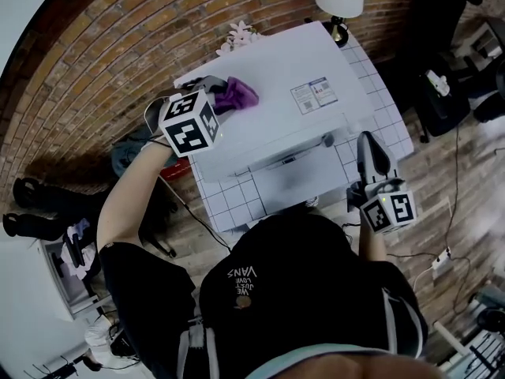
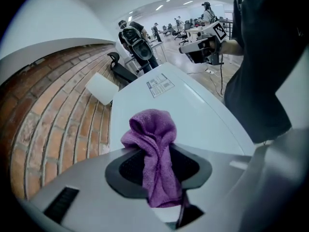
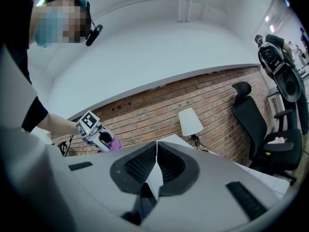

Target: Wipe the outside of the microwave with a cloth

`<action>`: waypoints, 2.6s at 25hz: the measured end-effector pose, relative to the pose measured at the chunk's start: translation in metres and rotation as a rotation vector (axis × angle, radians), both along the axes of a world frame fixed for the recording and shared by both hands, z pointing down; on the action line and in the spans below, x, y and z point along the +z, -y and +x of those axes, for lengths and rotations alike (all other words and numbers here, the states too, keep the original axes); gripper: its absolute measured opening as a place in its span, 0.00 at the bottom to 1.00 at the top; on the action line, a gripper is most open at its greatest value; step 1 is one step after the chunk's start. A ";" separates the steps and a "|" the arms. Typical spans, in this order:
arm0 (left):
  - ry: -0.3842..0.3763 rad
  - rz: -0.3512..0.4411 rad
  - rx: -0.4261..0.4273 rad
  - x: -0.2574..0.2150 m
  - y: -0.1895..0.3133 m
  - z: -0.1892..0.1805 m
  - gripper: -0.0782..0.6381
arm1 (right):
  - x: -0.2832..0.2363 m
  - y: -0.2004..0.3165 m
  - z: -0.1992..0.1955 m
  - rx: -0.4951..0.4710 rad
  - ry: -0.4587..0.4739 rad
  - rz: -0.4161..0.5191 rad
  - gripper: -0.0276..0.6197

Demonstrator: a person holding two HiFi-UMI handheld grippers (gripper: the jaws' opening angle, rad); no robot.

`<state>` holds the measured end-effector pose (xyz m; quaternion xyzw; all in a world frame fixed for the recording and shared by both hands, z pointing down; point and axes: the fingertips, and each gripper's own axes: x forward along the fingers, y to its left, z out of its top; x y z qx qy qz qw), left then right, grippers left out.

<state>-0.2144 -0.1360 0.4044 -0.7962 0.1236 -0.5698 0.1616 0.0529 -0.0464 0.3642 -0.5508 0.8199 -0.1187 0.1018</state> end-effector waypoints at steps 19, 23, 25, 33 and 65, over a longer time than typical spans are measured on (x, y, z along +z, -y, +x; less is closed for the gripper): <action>-0.020 0.008 0.186 0.000 0.059 0.222 0.31 | 0.010 0.008 0.118 0.113 0.010 -0.013 0.05; -0.030 0.015 0.207 -0.001 0.059 0.243 0.31 | 0.011 0.003 0.126 0.127 0.011 -0.017 0.05; -0.033 0.015 0.215 -0.001 0.057 0.246 0.31 | 0.011 0.001 0.126 0.130 0.009 -0.018 0.05; -0.100 0.053 0.193 -0.027 0.039 0.203 0.31 | 0.009 -0.005 0.101 0.104 0.004 -0.018 0.05; -0.031 0.025 0.176 0.001 -0.113 0.003 0.31 | 0.010 -0.059 -0.046 -0.017 -0.002 -0.033 0.05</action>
